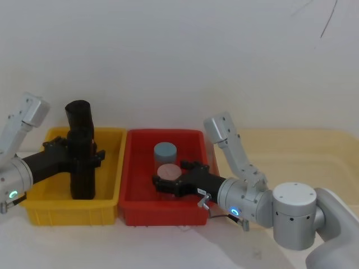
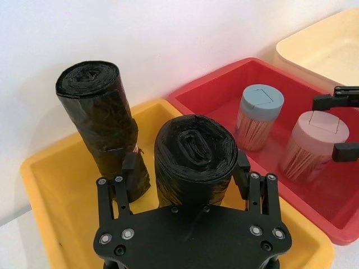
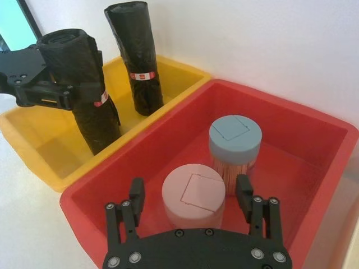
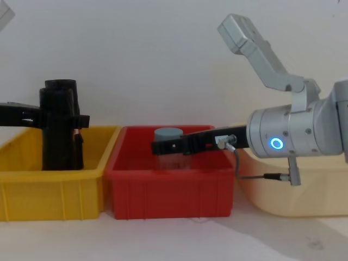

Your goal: Pick up the garbage bag with the one hand and transfer it to the other hand.

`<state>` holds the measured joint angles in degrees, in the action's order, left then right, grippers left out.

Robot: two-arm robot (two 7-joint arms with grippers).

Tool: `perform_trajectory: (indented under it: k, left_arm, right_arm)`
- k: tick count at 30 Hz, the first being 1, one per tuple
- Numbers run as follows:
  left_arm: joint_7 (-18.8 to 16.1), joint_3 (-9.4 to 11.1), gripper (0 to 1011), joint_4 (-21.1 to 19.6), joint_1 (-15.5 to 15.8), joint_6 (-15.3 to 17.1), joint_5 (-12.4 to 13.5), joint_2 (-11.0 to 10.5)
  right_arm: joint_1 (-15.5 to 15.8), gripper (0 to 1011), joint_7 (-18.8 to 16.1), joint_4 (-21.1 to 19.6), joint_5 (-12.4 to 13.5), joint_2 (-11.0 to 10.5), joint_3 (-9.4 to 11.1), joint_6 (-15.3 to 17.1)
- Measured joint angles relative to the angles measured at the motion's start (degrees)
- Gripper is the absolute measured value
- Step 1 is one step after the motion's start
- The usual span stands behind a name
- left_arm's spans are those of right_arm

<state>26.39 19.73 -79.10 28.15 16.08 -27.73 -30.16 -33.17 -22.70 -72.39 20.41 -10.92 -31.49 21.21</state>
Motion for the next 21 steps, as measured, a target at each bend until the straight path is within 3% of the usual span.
perform_trajectory:
  k: [8,14,19,21]
  left_arm:
    - [0.1,0.2,865,0.3,0.2,0.0,-0.2,0.2]
    - [0.1,0.3,684,0.5,0.3,0.0,-0.3,0.3]
    - [0.2,0.4,503,0.5,0.3,0.0,-0.3,0.3]
    - [0.2,0.4,495,0.6,0.3,0.0,-0.3,0.3]
  right_arm:
    - [-0.1,841,-0.2,0.4,-0.1,0.1,-0.1,-0.2]
    - [-0.2,663,-0.3,0.6,-0.2,0.2,-0.1,-0.4]
    - [-0.2,653,-0.3,0.7,-0.2,0.2,-0.1,-0.4]
    - [-0.2,652,-0.3,0.7,-0.2,0.2,-0.2,-0.4]
